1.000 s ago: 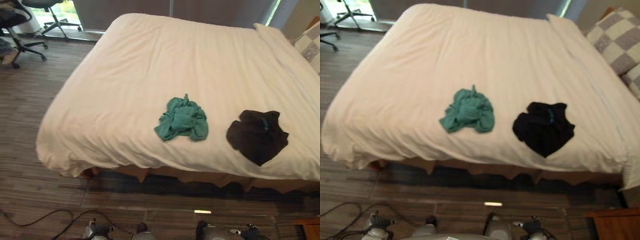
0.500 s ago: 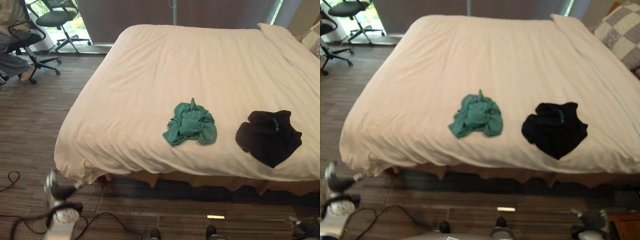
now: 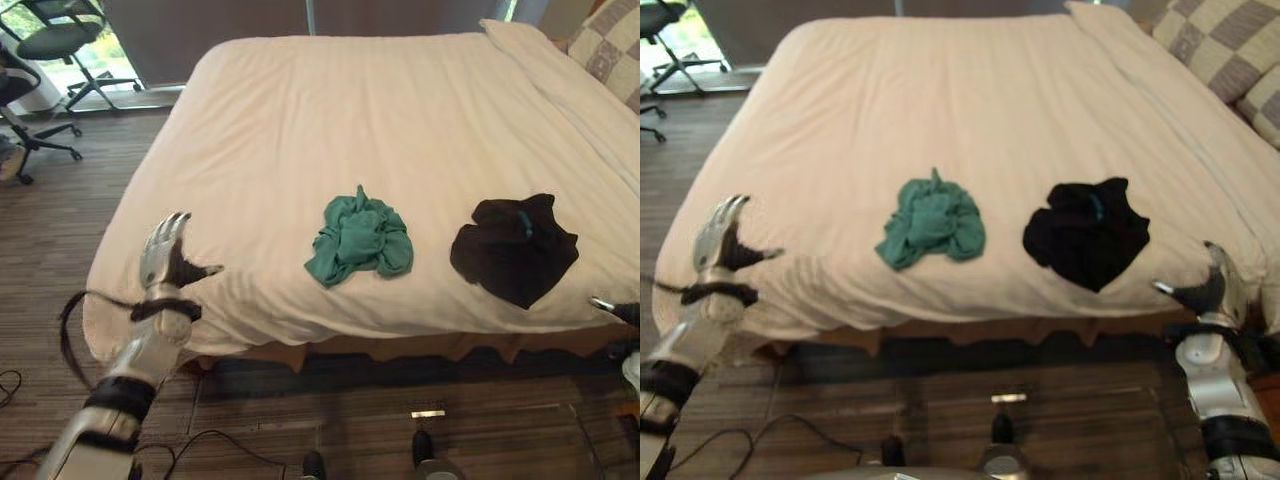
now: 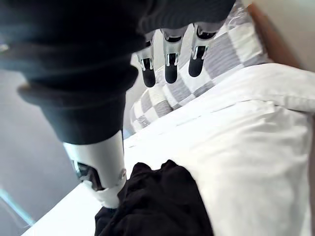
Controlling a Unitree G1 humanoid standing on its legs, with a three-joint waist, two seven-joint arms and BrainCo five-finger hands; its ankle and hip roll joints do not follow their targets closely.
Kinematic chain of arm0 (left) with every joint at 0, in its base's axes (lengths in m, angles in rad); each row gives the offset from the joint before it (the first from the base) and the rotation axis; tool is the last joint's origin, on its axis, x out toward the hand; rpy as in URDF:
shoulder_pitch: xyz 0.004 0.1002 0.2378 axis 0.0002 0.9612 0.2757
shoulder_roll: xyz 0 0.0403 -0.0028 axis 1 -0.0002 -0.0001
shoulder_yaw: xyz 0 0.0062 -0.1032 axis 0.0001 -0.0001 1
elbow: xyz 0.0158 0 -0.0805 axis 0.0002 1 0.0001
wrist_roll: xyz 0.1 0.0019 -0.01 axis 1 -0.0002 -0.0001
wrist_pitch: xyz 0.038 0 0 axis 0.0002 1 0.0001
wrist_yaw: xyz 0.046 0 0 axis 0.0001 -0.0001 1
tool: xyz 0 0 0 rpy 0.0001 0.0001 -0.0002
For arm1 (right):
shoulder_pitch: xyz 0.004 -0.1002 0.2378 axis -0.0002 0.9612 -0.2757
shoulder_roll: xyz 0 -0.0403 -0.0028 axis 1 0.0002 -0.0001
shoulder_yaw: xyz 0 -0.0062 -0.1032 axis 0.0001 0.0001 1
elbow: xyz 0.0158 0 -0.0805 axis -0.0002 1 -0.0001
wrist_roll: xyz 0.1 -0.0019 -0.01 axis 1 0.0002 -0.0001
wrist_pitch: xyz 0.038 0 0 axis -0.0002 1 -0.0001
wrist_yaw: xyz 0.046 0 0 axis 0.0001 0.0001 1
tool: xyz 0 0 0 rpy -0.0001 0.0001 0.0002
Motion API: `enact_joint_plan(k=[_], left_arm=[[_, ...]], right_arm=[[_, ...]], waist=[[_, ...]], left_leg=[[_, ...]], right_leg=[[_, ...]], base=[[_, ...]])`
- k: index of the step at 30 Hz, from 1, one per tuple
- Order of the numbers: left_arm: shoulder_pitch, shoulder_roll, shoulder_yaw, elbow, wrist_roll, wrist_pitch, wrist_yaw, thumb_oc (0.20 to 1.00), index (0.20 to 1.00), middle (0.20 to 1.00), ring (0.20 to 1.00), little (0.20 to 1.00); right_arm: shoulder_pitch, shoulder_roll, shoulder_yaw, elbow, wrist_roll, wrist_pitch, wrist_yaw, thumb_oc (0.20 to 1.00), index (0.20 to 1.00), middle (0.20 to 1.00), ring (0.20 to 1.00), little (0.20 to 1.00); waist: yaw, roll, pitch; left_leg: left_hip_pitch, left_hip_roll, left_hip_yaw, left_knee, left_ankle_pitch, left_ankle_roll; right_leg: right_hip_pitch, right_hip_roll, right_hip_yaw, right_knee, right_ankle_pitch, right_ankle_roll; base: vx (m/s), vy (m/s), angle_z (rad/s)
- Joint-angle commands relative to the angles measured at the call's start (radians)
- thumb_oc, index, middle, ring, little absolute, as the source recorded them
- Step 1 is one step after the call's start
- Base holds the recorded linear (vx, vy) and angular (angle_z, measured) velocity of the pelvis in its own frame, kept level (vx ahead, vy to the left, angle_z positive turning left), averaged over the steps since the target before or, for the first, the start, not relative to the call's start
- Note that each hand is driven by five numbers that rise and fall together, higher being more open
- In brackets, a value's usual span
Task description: Tidy up the quilt and then pick up the clothes from the bed and put them into the laundry hamper.
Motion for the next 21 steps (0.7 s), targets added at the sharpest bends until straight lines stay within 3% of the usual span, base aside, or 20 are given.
enact_joint_plan(k=[1, 11, 16, 21], left_arm=[[-0.191, 0.035, 0.019, 0.108, 0.060, 0.012, 0.039, 1.000, 1.000, 1.000, 1.000, 1.000], [-0.550, 0.060, -0.145, 0.358, 0.019, 0.004, 0.102, 1.000, 1.000, 1.000, 1.000, 1.000], [-0.581, 0.071, -0.154, 0.390, -0.027, -0.008, 0.102, 1.000, 1.000, 1.000, 1.000, 1.000], [-0.524, -0.003, -0.114, 0.370, -0.094, -0.028, 0.081, 1.000, 1.000, 1.000, 1.000, 1.000]], right_arm=[[-0.098, 0.004, 0.026, -0.056, -0.017, -0.047, -0.026, 1.000, 1.000, 1.000, 1.000, 1.000], [-0.043, 0.069, 0.085, -0.117, 0.026, -0.128, -0.050, 1.000, 1.000, 1.000, 1.000, 1.000], [-0.008, 0.093, 0.102, -0.110, 0.025, -0.139, -0.058, 1.000, 1.000, 1.000, 1.000, 1.000], [-0.011, 0.109, 0.129, -0.086, 0.009, -0.128, -0.066, 1.000, 1.000, 1.000, 1.000, 1.000]], waist=[[-0.033, -0.059, 0.084], [-0.108, -0.082, 0.180], [-0.131, -0.088, 0.207], [-0.149, -0.106, 0.233]], left_leg=[[-0.050, 0.048, -0.019, 0.104, -0.069, -0.050], [-0.186, 0.081, 0.013, 0.167, -0.049, -0.072], [-0.239, 0.092, 0.028, 0.214, -0.070, -0.077], [-0.269, 0.098, 0.049, 0.267, -0.098, -0.076]], right_leg=[[-0.077, -0.020, -0.044, 0.029, 0.004, 0.014], [-0.238, -0.003, -0.014, 0.074, 0.029, 0.016], [-0.300, -0.001, -0.006, 0.100, 0.030, 0.018], [-0.347, 0.002, 0.012, 0.127, 0.029, 0.016]], base=[[-0.08, -0.031, -0.35], [-0.02, -0.041, -0.25], [0.01, -0.029, -0.21], [0.00, -0.014, -0.20]])
